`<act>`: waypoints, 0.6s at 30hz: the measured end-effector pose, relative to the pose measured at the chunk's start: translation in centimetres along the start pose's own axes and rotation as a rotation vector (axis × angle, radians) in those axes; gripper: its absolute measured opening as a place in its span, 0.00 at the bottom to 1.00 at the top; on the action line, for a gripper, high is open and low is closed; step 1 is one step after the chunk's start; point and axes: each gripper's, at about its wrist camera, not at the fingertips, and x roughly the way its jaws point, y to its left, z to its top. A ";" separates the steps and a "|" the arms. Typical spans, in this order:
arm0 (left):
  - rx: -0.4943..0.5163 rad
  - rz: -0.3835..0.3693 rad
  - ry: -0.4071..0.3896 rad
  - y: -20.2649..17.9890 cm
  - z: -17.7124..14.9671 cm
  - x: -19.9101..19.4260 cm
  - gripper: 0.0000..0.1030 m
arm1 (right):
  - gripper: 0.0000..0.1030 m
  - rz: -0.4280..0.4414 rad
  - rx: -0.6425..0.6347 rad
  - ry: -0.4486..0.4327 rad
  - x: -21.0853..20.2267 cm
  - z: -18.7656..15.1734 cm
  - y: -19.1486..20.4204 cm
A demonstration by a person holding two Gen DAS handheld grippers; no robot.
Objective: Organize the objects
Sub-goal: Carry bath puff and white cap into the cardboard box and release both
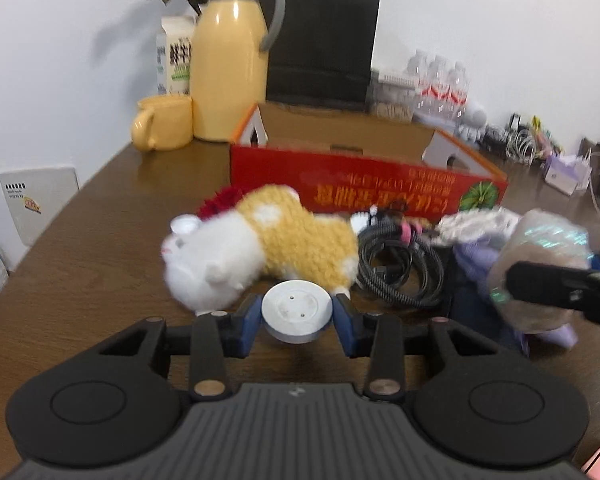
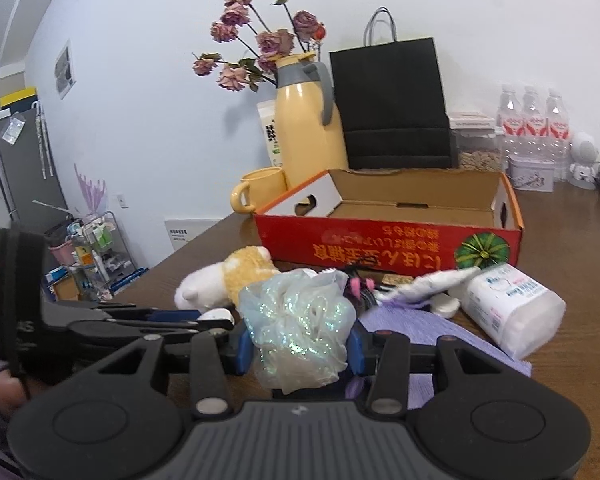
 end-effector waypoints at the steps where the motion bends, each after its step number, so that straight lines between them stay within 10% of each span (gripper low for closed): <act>1: -0.002 0.001 -0.016 0.1 0.4 -0.4 0.39 | 0.42 0.005 -0.003 -0.005 0.0 0.2 0.1; 18: -0.071 -0.013 -0.215 -2.0 12.7 4.2 0.39 | 0.42 -0.180 0.013 -0.130 7.4 10.0 -5.9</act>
